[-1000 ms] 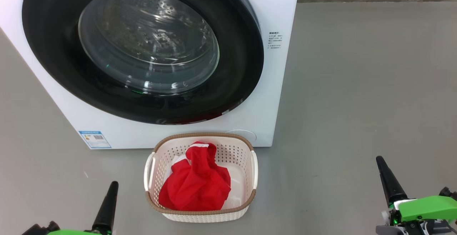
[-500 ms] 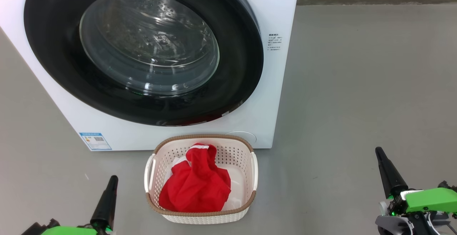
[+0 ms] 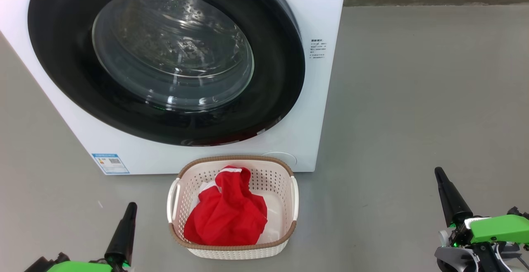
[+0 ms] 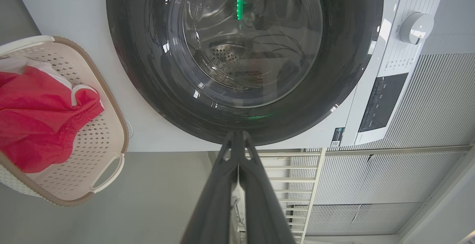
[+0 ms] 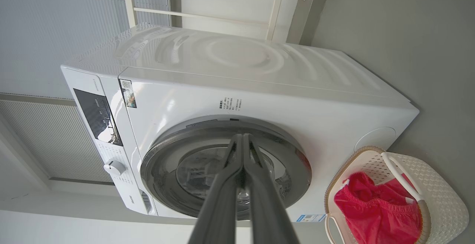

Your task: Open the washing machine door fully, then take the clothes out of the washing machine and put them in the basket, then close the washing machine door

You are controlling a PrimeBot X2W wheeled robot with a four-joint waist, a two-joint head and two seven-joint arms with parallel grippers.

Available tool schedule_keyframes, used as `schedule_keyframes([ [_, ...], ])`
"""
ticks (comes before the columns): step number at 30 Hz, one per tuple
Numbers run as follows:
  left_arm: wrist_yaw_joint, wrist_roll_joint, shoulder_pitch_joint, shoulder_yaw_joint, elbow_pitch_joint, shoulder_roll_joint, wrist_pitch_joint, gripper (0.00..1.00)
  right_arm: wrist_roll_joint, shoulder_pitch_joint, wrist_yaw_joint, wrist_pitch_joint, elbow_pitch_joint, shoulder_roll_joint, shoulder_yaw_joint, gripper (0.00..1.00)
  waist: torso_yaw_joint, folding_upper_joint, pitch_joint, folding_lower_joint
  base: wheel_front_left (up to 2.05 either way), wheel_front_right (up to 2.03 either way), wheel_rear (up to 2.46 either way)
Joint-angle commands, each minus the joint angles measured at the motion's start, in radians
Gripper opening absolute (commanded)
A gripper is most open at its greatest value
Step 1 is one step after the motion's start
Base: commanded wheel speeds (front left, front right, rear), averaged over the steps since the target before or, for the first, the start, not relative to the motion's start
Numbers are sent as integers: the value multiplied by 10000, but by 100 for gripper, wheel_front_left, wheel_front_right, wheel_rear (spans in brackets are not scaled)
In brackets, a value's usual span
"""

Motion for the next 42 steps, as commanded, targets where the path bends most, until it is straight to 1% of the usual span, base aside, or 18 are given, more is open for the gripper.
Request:
schedule_keyframes([
  [1,-69,-84,-389,362,-274,90,48,0,43,-451,6,74,-247,-123,173,0,0,-1,0,0,0,0,0],
  [42,-69,-65,-391,384,-272,75,66,0,-29,-459,6,144,-242,-63,86,0,0,-1,0,0,0,0,0],
])
